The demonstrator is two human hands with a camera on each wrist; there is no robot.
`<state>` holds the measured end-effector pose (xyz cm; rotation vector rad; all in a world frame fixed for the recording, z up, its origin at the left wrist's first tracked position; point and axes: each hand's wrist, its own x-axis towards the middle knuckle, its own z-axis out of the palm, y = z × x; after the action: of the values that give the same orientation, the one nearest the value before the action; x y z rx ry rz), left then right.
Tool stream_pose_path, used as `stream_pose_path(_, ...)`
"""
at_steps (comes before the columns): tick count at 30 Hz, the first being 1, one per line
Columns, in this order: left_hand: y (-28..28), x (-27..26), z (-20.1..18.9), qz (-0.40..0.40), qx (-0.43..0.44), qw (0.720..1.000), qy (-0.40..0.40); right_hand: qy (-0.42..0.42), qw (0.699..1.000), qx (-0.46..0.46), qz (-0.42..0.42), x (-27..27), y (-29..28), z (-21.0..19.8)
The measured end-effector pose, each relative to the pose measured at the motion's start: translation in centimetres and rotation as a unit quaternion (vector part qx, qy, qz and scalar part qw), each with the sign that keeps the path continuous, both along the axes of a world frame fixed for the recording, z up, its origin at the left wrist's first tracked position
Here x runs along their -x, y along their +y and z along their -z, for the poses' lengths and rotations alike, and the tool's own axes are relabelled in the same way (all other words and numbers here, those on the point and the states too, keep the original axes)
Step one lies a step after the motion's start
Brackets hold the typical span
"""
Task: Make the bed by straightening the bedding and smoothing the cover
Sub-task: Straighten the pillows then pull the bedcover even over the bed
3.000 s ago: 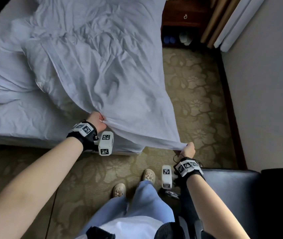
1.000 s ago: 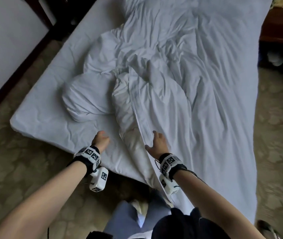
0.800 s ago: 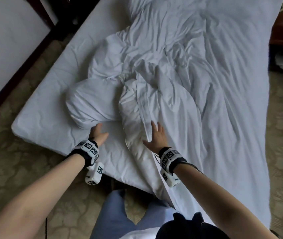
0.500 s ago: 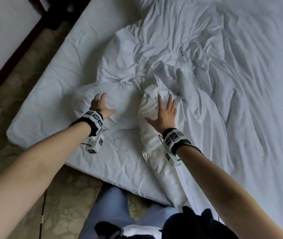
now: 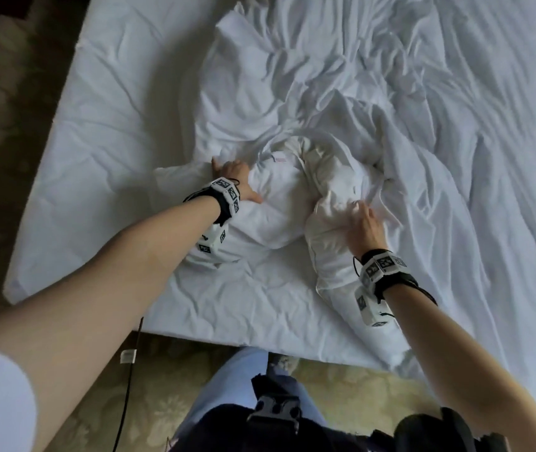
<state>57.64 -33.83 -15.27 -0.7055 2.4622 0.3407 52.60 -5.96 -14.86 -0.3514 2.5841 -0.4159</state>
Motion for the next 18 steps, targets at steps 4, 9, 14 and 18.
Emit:
stream_pose_path(4,1.1,-2.5,-1.3,0.016,-0.044,0.992,0.116,0.002,1.0,-0.005,0.017,-2.7,0.0,-1.3)
stream_pose_path(9,2.8,-7.7,-6.1,0.088,-0.101,0.946,0.297,-0.091,0.963,0.171,0.185,-7.1,-1.8,-5.4)
stream_pose_path(14,2.8,-13.0,-12.6,0.234,-0.084,0.879,0.407,-0.339,0.765,0.438,0.329,-11.9,-3.2,-10.3)
stream_pose_path(18,2.7,-19.1,-17.6,0.28,-0.039,0.835,0.473,-0.372,0.676,0.556,0.309,-15.7,-3.9,-13.4)
